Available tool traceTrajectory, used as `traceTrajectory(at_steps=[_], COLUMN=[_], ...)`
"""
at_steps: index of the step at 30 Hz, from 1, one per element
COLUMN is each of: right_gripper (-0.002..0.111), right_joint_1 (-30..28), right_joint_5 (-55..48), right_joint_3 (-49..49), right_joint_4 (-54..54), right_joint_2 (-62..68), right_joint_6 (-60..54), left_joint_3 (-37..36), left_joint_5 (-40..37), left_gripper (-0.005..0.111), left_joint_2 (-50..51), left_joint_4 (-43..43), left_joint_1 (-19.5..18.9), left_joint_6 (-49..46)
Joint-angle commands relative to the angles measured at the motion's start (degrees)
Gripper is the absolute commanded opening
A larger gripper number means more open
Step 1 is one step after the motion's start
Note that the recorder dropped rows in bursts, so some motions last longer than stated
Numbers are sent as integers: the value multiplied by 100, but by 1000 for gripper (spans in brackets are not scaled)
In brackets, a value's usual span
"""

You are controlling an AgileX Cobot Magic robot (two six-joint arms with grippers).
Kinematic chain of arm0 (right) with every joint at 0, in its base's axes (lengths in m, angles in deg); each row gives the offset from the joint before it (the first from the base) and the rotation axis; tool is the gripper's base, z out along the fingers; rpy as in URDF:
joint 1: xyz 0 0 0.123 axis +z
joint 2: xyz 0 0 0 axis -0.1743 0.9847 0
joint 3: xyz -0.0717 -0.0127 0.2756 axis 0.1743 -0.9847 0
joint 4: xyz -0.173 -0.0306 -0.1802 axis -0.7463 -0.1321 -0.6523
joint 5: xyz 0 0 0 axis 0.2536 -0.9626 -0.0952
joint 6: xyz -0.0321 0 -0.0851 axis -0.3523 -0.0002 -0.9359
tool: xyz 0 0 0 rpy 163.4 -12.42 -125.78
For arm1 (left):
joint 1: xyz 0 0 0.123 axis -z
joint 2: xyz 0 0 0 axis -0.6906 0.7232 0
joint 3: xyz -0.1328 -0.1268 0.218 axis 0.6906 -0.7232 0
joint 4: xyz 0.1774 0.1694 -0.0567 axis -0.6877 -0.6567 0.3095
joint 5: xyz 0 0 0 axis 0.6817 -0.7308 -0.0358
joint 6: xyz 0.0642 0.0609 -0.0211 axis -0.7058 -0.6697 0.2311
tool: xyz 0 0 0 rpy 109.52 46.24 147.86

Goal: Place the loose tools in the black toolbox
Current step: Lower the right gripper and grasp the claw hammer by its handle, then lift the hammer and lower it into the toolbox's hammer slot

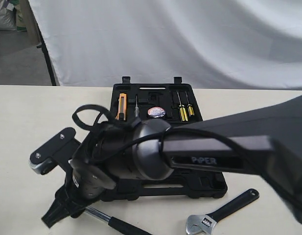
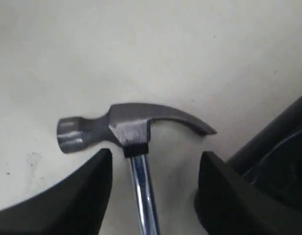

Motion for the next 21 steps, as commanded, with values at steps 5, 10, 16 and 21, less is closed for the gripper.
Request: traceTrajectory(at_steps=[5,10,16,21], right_gripper=[42,5,0,0], right_joint_1=[1,1,1,1], right_joint_5=[-152,-173,-200,-357], right_joint_3=[-12,-12,-2,-2], right_joint_4=[293,293,306,306], right_joint_2=[423,425,394,129], right_joint_6=[-49,-82,-159,-296], left_joint_3=[15,15,15,15], left_joint_5=[41,41,41,41], left_gripper=[1,1,1,1], left_joint_2=[-18,-18,-18,-18], left_joint_4=[-25,-25,-25,-25], left_joint_1=[-145,-145,-145,-145], left_joint_6=[27,27,27,27])
